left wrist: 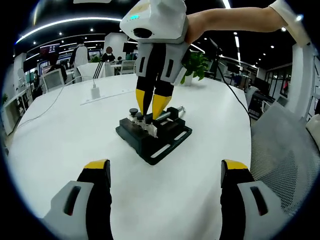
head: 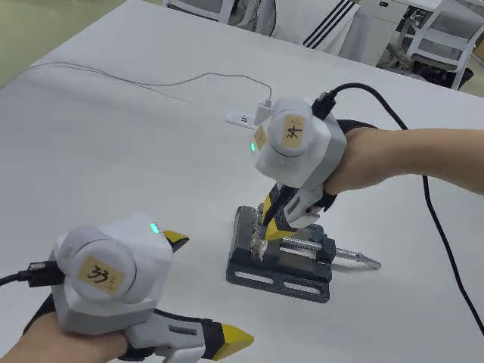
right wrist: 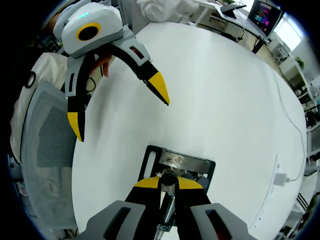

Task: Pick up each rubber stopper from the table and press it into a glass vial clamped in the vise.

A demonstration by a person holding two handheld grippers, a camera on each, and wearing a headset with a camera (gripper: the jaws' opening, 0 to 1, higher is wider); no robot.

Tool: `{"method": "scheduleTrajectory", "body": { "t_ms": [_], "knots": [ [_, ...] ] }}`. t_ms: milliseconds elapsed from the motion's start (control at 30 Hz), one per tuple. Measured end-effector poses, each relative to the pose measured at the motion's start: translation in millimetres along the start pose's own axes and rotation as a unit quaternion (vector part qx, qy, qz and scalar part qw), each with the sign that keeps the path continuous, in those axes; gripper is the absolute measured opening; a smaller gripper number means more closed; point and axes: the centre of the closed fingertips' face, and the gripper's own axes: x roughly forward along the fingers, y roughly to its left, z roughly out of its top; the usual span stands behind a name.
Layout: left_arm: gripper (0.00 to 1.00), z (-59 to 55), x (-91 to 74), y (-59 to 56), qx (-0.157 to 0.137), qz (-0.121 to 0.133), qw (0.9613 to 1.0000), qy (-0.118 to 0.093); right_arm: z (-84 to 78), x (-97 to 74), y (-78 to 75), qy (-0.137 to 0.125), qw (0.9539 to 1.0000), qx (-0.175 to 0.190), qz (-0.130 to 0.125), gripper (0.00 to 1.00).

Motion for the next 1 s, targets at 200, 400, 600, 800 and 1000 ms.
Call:
{"method": "scheduleTrajectory", "body": {
  "t_ms": [200, 400, 600, 800, 1000],
  "knots": [
    [0.9, -0.6, -1.9, 1.1, -0.002, 0.002, 1.0, -0.001, -2.1, 3.3, -1.5, 0.014, 0.9999, -0.006, 0.004, 0.05],
    [0.89, -2.6, -5.8, 4.8, -0.007, 0.008, 0.9999, -0.004, -1.0, 4.3, -1.7, 0.026, 0.9995, -0.014, 0.01, 0.05],
    [0.89, -3.5, -7.6, 7.3, -0.012, 0.012, 0.9998, -0.005, -1.8, 4.9, -2.1, 0.034, 0.9994, 0.004, 0.009, 0.05],
    [0.88, -2.5, -6.6, 9.1, -0.01, 0.009, 0.9999, -0.004, -2.3, 5.3, -2.6, 0.026, 0.9989, 0.04, 0.002, 0.04],
    [0.88, -0.6, -4.8, 6.1, 0.0, -0.002, 1.0, 0.001, -2.1, 5.9, -4.5, 0.027, 0.9955, 0.091, 0.001, 0.04]
  ]
}}
